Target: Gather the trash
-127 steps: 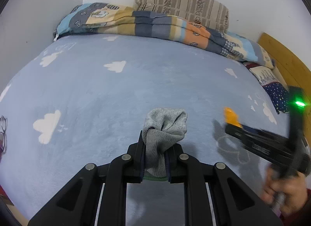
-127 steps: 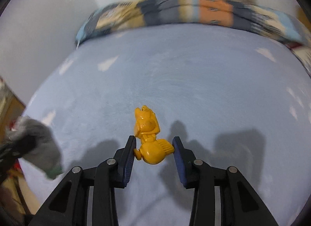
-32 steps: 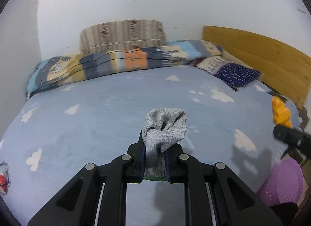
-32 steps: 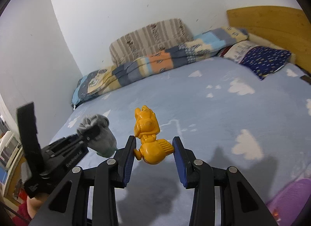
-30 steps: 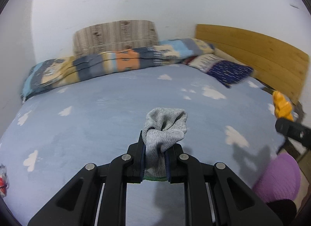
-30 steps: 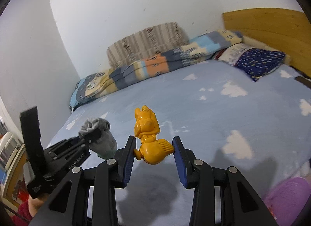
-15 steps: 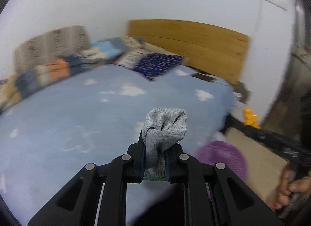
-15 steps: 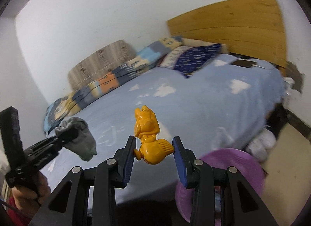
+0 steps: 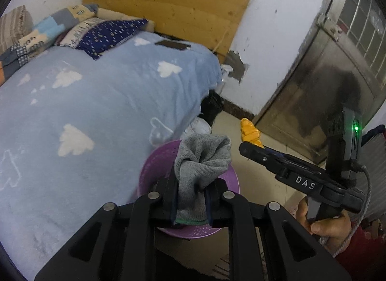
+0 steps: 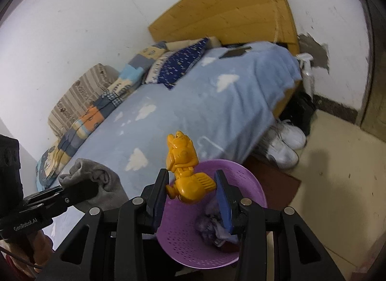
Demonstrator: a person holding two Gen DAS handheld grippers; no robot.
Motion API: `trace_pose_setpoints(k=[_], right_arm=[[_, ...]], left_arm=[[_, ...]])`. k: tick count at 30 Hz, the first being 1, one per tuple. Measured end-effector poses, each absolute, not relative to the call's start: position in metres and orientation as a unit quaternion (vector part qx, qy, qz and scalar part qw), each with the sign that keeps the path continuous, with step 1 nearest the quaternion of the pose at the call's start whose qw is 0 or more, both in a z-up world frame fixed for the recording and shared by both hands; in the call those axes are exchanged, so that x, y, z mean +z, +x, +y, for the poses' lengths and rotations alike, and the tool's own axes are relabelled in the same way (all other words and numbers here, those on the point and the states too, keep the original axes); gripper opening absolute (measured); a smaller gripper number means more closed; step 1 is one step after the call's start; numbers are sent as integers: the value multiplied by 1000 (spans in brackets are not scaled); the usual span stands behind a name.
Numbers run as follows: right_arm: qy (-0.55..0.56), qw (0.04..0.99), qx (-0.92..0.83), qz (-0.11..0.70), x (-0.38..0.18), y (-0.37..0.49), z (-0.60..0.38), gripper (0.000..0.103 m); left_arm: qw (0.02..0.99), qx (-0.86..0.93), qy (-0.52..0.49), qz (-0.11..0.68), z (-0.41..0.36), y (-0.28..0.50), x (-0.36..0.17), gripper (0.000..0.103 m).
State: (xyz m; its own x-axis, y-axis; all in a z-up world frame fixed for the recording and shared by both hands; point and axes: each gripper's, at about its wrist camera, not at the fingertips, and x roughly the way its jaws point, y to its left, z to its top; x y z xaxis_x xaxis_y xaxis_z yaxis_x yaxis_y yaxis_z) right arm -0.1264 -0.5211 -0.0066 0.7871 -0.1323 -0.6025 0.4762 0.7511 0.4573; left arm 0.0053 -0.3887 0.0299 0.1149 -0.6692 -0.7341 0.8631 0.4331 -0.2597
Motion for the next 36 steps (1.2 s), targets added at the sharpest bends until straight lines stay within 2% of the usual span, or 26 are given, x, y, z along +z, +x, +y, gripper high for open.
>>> trace_pose_setpoints(k=[2,3,5,7,10,13,15,19,21,26,30,36], right_arm=[[320,887,-175,282,-15,-127,-526,42],[325,884,-177,285,-20,-127,-529,42],[332,879,-181,290,-26,-125,-533,44],[335,876,-184,294,-29,-126,-535,50],[327,879,-189,290,-26,-130,-534,52],[320,882,-192,288,-19,-132,-530,53],[318,884,-191,285,-13,-133,-526,55],[294,890,-204,282,1,-135,-511,70],[275,892,-219,283,9,-135,-502,75],[222,893,-259,294,22,-135,-471,85],[184,889,-293,301,25,-135,-442,89],[149,861,-382,300,24,-138,-406,94]], left_arm=[[736,-517,124,420,-399,6,24,20],[735,-514,126,424,-402,6,21,34],[737,-510,120,427,-400,10,19,47],[739,-511,116,424,-397,9,20,47],[747,-509,112,413,-389,8,26,48],[758,-506,104,397,-378,7,38,56],[773,-502,106,374,-368,2,48,67],[800,-488,107,333,-341,-4,64,75],[814,-475,106,318,-324,-7,70,83],[843,-440,109,292,-283,-14,72,89],[862,-409,115,274,-251,-22,69,97],[887,-368,118,254,-208,-36,63,103]])
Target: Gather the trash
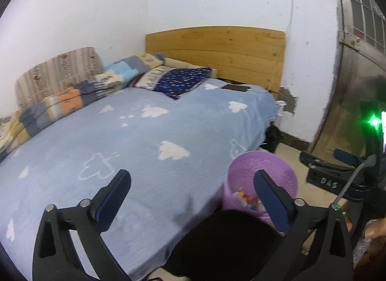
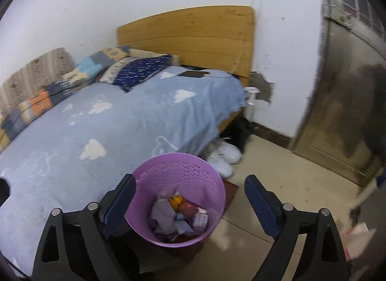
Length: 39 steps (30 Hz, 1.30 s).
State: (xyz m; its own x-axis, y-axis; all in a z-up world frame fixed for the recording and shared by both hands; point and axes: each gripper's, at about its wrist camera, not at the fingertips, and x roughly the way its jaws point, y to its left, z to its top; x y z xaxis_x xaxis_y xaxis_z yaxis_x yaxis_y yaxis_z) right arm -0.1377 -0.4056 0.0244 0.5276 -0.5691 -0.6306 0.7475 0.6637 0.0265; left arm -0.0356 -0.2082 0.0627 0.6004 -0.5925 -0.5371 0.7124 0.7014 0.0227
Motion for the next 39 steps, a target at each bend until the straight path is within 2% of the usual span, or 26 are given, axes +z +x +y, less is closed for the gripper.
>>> trace_pose_setpoints(k=[8,39], right_arm=[[143,852,-402,304,18,-145,-371,94],[128,857,-387,316,15,-136,-356,94]], left_arm=[[910,-310,137,241,-180,-47,49,103],[928,-253,149,229,-182,-44,51,103]])
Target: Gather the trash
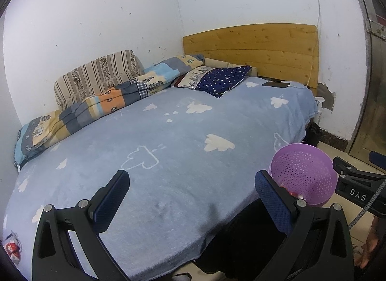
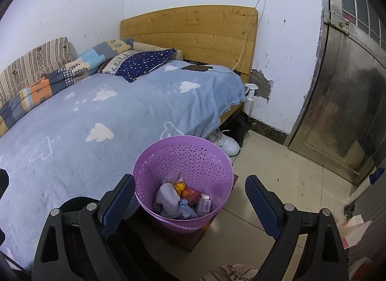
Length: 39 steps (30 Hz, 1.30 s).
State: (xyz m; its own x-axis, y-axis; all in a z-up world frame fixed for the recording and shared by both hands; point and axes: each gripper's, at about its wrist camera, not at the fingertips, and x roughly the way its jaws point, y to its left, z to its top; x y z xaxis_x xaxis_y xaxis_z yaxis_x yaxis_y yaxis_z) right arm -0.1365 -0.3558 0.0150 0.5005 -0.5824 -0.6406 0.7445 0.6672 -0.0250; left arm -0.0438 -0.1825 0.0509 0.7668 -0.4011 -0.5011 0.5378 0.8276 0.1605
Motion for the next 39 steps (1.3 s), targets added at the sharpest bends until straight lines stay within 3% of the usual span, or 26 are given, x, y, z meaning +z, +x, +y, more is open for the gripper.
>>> trace_pose_setpoints(k=[39], right_arm=[[126,857,-386,319,12,-136,-354,94]], left_arm=[[929,-252,147,227,-183,-46,52,103]])
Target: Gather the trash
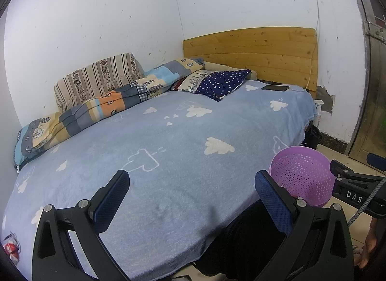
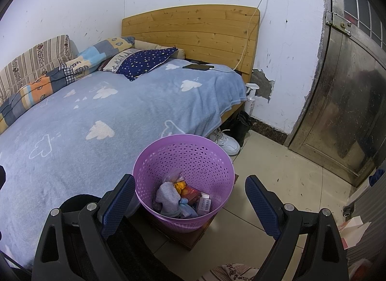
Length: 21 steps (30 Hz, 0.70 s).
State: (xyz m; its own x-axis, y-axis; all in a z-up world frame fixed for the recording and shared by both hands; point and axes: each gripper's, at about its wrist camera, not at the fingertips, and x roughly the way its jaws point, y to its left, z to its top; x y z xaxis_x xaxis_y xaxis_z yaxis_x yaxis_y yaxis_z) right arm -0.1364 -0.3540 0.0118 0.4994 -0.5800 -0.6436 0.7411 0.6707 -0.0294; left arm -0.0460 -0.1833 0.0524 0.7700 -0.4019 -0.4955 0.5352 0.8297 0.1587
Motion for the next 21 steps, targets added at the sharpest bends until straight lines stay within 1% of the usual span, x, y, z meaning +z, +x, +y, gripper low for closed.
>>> trace_pose_setpoints(k=[21], right_arm=[[126,857,-385,319,11,-136,-354,94]], left_arm=[[930,-251,147,225,-184,-48,51,103]])
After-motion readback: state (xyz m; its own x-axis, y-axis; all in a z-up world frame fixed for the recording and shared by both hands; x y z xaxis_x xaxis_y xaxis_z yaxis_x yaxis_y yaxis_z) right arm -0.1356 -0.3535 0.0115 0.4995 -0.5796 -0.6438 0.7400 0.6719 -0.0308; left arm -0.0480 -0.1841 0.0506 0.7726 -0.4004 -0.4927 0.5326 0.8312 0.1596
